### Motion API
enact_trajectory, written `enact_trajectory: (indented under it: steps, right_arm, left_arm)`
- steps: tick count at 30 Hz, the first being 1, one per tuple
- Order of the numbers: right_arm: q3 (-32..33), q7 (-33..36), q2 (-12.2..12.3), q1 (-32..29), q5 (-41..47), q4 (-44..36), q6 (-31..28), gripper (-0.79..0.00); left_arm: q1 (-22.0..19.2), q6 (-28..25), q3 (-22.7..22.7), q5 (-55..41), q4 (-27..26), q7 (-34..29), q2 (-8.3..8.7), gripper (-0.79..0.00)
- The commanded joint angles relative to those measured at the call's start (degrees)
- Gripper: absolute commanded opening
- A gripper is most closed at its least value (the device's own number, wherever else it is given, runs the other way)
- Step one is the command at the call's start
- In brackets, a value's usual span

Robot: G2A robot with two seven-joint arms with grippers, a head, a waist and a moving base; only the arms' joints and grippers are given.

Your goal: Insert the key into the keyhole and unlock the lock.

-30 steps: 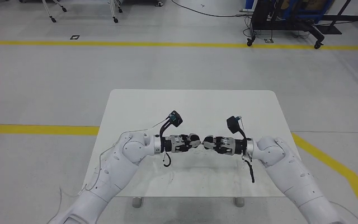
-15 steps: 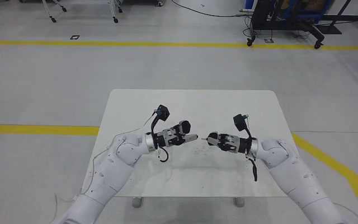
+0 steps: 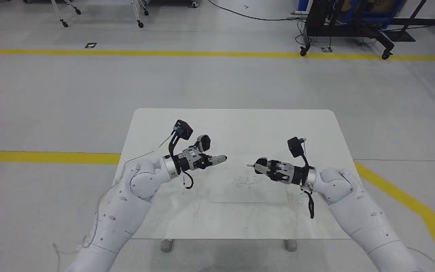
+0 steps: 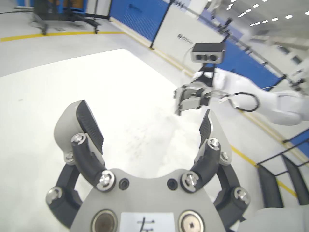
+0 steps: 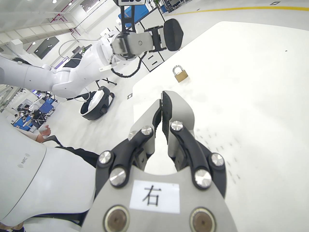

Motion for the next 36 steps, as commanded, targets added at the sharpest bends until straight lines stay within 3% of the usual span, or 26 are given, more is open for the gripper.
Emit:
enact_trajectory:
  steps: [1,7,11,15,19,23,26,36]
  right_arm:
    - [0.0,0.0,0.0,0.0,0.0,0.0,0.0,-0.785]
    - [0.0,0.0,0.0,0.0,0.0,0.0,0.0,-0.785]
    - [0.0,0.0,0.0,0.0,0.0,0.0,0.0,-0.785]
    - [0.0,0.0,0.0,0.0,0.0,0.0,0.0,-0.785]
    - [0.0,0.0,0.0,0.0,0.0,0.0,0.0,-0.785]
    - [0.0,0.0,0.0,0.0,0.0,0.0,0.0,-0.785]
    - [0.0,0.0,0.0,0.0,0.0,0.0,0.0,-0.785]
    - [0.0,0.0,0.0,0.0,0.0,0.0,0.0,-0.785]
  left_arm:
    - [3.6,3.9,-4.4,6.1,-6.4,-3.3,1.26,0.000]
    - [15.2,16.3,-12.2,22.5,-26.5,-16.8,3.66,0.000]
    - [20.2,24.1,-11.4,29.5,-31.8,-21.4,3.85,0.000]
    - [20.8,28.7,-8.9,30.4,-27.5,-20.8,3.43,0.000]
    - [19.0,30.3,-7.6,29.2,-21.5,-19.0,3.06,-0.102]
    - [17.7,31.6,-7.8,27.7,-18.1,-16.7,2.83,-0.231]
    - [17.0,32.0,-7.7,26.9,-16.7,-15.8,2.71,-0.385]
    - [13.7,33.3,-5.1,28.1,-12.9,-15.7,2.21,-0.431]
